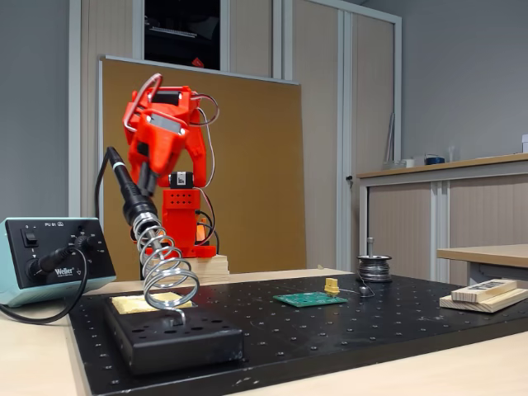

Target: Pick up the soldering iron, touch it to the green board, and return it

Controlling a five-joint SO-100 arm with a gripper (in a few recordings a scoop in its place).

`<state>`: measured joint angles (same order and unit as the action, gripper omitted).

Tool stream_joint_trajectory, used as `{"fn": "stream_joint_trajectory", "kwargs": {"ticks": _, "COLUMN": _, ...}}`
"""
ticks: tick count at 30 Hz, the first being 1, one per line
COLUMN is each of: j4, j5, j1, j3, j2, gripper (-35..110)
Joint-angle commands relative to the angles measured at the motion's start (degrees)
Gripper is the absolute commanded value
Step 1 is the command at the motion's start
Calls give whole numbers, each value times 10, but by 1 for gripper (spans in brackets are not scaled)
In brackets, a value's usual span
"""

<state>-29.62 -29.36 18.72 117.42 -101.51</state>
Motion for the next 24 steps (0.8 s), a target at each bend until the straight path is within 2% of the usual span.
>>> {"fn": "stream_joint_trajectory", "kwargs": {"ticks": 1, "j4": -2, "j5": -9, "j1": 12, "j3": -7, "j2": -7, "gripper": 23}}
{"fn": "stream_joint_trajectory", "kwargs": {"ticks": 24, "j4": 5, "j5": -26, "j1": 47, "j3": -47, "j2": 54, "gripper": 17}}
